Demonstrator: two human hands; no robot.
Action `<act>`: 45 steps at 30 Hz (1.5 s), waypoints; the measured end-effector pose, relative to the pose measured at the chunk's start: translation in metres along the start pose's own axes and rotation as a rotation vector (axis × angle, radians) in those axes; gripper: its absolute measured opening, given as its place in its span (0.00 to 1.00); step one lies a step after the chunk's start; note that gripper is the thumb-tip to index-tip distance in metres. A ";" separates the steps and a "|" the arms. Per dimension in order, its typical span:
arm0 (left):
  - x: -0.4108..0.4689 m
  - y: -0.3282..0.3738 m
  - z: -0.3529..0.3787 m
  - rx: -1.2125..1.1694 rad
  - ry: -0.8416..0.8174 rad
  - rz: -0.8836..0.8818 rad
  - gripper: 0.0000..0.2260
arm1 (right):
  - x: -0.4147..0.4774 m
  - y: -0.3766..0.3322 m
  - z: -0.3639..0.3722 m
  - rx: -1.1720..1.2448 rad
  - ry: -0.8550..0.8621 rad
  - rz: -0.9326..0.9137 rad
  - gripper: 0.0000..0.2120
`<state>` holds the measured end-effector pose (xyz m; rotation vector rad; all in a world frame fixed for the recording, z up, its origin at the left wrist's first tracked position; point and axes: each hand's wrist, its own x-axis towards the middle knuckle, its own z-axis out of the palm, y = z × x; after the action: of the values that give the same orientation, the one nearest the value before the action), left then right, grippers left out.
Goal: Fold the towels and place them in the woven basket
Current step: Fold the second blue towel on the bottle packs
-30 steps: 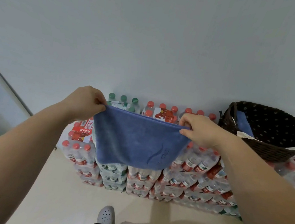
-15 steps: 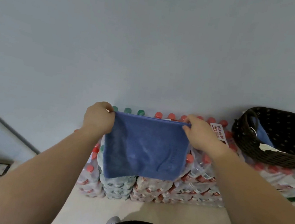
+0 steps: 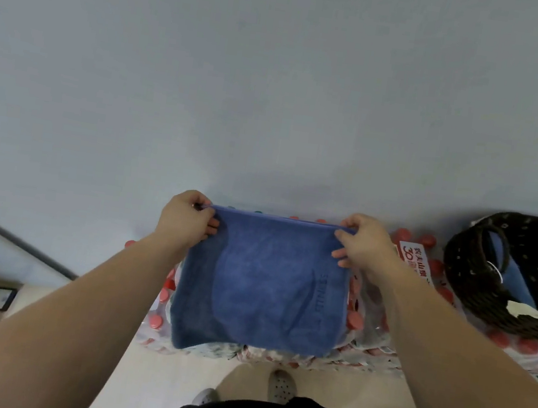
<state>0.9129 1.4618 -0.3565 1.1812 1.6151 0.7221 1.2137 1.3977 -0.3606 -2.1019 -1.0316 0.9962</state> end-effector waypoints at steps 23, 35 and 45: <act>-0.041 -0.033 -0.022 0.395 0.145 0.395 0.04 | -0.054 0.027 -0.021 -0.280 0.108 -0.526 0.05; -0.070 -0.101 -0.037 0.729 0.015 0.790 0.08 | -0.110 0.089 0.015 -0.491 0.126 -0.534 0.07; -0.066 -0.110 -0.043 0.834 -0.021 0.789 0.09 | -0.113 0.099 0.030 -0.536 0.082 -0.465 0.06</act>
<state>0.8372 1.3644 -0.4133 2.4945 1.4333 0.4805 1.1803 1.2566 -0.4112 -2.1138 -1.7888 0.4266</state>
